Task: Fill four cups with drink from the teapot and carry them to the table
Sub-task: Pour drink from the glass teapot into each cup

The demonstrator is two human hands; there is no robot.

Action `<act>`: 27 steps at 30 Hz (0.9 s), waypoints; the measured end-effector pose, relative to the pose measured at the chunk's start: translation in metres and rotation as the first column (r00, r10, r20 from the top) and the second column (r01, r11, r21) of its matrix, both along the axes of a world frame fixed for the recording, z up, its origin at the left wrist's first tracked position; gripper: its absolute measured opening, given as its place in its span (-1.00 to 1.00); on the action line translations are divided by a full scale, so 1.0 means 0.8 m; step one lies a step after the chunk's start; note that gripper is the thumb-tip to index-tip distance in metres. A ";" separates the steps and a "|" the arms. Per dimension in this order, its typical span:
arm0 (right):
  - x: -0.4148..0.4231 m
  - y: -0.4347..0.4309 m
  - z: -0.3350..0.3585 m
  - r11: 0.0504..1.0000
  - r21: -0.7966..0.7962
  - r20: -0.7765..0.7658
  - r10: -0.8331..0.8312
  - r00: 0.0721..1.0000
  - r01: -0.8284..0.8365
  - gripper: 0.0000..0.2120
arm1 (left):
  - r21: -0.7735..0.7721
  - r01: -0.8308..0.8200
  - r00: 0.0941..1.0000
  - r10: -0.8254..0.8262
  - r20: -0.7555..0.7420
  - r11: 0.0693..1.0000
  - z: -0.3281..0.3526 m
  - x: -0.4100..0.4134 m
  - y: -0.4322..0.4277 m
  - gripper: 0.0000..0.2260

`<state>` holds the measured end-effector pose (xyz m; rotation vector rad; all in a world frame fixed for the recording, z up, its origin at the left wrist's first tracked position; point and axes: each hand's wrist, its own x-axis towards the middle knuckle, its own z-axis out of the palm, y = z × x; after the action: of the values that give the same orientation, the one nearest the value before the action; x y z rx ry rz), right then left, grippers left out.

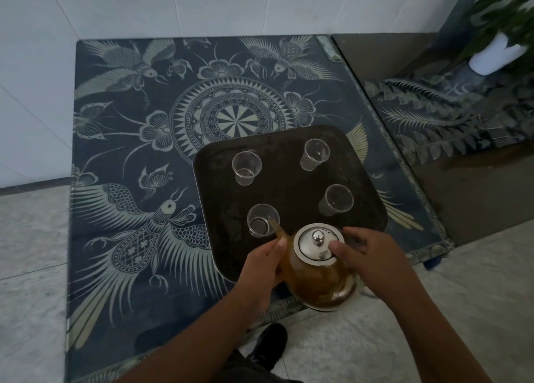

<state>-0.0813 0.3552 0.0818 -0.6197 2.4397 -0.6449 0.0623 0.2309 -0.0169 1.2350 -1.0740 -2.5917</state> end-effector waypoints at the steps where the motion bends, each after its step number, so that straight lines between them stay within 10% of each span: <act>1: 0.000 -0.002 0.002 1.000 0.013 -0.004 0.001 1.000 -0.001 -0.39 | 0.004 0.006 1.000 -0.006 -0.002 1.000 0.000 0.000 0.000 -0.67; 14: -0.002 -0.022 0.017 0.994 0.114 -0.074 0.004 0.997 0.004 -0.60 | 0.103 0.013 0.999 -0.016 0.028 0.995 0.002 -0.004 0.001 -0.66; 27: -0.007 -0.031 0.020 0.983 0.183 -0.079 0.045 0.996 -0.030 -0.40 | 0.138 0.017 1.000 -0.018 0.000 0.990 -0.001 -0.005 0.003 -0.66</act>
<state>-0.0869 0.3308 0.0976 -0.6274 2.5217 -0.3828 0.0583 0.2335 -0.0177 1.2604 -0.9233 -2.7195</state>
